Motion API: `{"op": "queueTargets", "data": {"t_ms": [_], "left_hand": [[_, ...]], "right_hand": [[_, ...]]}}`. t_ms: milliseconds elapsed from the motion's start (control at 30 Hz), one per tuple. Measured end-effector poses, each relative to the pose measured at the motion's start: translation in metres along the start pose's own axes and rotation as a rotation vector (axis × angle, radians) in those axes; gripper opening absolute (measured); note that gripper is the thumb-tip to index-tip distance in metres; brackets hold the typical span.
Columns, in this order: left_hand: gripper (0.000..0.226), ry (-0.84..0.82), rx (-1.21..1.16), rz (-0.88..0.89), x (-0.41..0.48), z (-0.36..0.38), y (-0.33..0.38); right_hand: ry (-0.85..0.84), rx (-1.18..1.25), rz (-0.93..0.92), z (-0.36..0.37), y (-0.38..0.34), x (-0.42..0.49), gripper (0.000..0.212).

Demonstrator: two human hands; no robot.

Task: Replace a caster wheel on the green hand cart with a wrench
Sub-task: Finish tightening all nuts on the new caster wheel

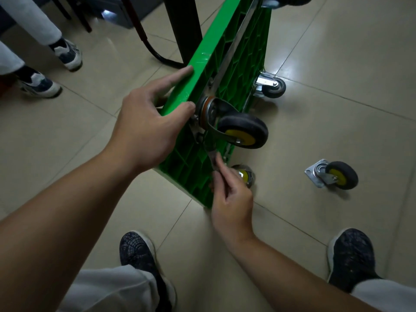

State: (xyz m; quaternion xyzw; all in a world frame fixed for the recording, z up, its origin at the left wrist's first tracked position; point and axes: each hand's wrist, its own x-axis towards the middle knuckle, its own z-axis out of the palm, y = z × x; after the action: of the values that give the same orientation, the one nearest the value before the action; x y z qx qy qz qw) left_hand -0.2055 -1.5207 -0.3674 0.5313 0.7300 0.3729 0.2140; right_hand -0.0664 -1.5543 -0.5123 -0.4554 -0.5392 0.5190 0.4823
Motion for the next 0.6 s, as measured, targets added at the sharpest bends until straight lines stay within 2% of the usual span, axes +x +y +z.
{"op": "queueTargets", "data": {"t_ms": [133, 233, 600], "left_hand": [[0.054, 0.005, -0.019, 0.001, 0.000, 0.000, -0.002], [0.054, 0.001, -0.030, -0.006, 0.000, 0.000, -0.003], [0.055, -0.009, -0.086, 0.004, 0.003, 0.002, -0.008]], "right_hand": [[-0.026, -0.087, -0.246, 0.003, 0.021, 0.018, 0.040], [-0.087, -0.097, -0.350, 0.008, 0.028, 0.027, 0.041], [-0.114, -0.117, -0.389, 0.004, 0.050, 0.045, 0.038]]}}
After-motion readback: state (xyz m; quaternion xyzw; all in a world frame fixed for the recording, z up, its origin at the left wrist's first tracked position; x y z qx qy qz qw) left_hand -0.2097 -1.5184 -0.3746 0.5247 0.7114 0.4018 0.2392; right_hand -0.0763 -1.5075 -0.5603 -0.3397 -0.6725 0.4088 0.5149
